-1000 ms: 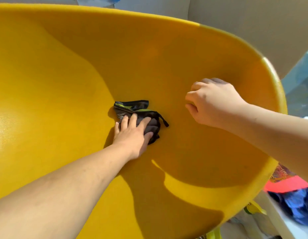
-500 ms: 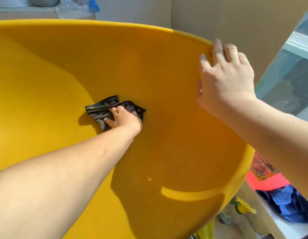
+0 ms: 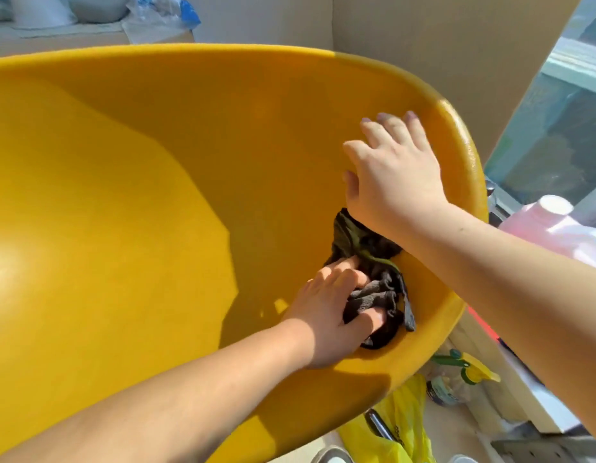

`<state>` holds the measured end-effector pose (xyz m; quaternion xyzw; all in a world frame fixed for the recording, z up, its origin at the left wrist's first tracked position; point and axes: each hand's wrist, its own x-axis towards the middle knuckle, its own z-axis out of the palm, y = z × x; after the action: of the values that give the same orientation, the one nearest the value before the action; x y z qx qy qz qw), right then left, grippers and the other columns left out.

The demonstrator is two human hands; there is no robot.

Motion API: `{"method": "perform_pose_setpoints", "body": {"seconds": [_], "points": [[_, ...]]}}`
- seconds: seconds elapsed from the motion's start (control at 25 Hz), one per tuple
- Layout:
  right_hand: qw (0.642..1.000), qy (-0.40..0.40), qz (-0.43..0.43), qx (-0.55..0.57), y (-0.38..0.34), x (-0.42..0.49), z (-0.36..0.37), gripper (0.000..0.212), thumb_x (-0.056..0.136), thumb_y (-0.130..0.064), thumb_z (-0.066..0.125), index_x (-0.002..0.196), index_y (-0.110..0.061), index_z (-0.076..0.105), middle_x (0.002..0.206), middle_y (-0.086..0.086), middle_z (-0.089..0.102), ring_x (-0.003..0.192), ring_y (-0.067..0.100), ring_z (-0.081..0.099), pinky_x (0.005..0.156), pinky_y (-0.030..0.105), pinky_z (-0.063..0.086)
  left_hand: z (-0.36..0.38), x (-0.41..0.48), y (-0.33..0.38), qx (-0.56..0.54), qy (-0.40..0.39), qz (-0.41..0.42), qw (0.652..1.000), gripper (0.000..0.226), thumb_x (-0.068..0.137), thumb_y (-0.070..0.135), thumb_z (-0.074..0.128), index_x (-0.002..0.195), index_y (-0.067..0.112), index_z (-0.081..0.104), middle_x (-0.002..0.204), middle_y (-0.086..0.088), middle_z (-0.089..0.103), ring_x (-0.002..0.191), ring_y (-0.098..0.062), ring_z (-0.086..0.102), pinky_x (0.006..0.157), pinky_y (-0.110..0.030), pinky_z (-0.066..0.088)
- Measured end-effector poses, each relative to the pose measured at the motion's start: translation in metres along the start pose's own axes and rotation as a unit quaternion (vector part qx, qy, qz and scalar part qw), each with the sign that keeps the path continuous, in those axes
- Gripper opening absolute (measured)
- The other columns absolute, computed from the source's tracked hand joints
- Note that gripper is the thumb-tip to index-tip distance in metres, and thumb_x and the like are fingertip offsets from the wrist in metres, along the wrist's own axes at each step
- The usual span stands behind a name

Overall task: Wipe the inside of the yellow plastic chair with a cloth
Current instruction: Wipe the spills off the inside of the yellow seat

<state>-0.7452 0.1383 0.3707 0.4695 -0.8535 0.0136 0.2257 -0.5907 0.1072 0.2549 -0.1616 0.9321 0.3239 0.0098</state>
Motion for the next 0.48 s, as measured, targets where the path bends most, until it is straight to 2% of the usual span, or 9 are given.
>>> {"method": "perform_pose_setpoints", "body": {"seconds": [0.08,0.16,0.24,0.32,0.4,0.48], "points": [[0.993,-0.101,-0.024,0.055,-0.031,-0.015,-0.002,0.035,0.095,-0.033,0.056,0.124,-0.017,0.068,0.134,0.014,0.064,0.133,0.040,0.051,0.116,0.052,0.037,-0.007,-0.031,-0.051,0.069,-0.024,0.016,0.997,0.060,0.093,0.062,0.042,0.139,0.025,0.048,0.165,-0.006,0.034,0.154,-0.026,0.025,0.121,-0.044,0.028],[0.961,-0.236,-0.001,0.146,-0.060,-0.024,-0.004,0.029,0.098,-0.033,0.053,0.117,-0.020,0.070,0.118,0.008,0.068,0.112,0.035,0.062,0.094,0.044,0.056,-0.024,-0.046,-0.099,0.098,-0.010,-0.018,0.995,0.055,0.096,0.058,0.047,0.137,0.022,0.052,0.162,-0.007,0.038,0.154,-0.026,0.028,0.121,-0.040,0.028],[0.929,-0.303,0.023,0.212,-0.087,-0.035,-0.005,0.021,0.098,-0.033,0.053,0.101,-0.022,0.070,0.104,0.004,0.069,0.095,0.032,0.065,0.076,0.036,0.059,-0.040,-0.059,-0.134,0.125,0.000,-0.120,0.985,0.054,0.102,0.056,0.044,0.147,0.027,0.043,0.170,0.001,0.023,0.159,-0.020,0.014,0.126,-0.040,0.018],[0.915,-0.328,0.021,0.233,-0.112,-0.048,-0.006,0.023,0.098,-0.034,0.052,0.079,-0.023,0.060,0.089,0.001,0.065,0.084,0.031,0.064,0.065,0.030,0.051,-0.052,-0.066,-0.156,0.145,0.023,-0.233,0.961,0.058,0.105,0.055,0.037,0.156,0.028,0.031,0.174,0.005,0.009,0.160,-0.018,0.003,0.128,-0.043,0.009],[0.902,-0.374,-0.004,0.217,-0.132,-0.062,-0.011,0.021,0.099,-0.036,0.052,0.086,-0.022,0.063,0.091,0.002,0.067,0.086,0.030,0.065,0.065,0.031,0.051,-0.056,-0.067,-0.163,0.140,0.059,-0.298,0.942,0.058,0.106,0.054,0.036,0.157,0.025,0.030,0.173,0.004,0.012,0.159,-0.022,0.007,0.126,-0.047,0.015],[0.881,-0.433,-0.043,0.185,-0.147,-0.069,-0.016,0.029,0.101,-0.038,0.051,0.111,-0.019,0.070,0.109,0.005,0.072,0.101,0.031,0.068,0.080,0.036,0.059,-0.057,-0.078,-0.156,0.149,0.063,-0.306,0.938,0.056,0.104,0.054,0.039,0.152,0.024,0.036,0.166,0.003,0.028,0.152,-0.028,0.023,0.118,-0.049,0.027]]}}
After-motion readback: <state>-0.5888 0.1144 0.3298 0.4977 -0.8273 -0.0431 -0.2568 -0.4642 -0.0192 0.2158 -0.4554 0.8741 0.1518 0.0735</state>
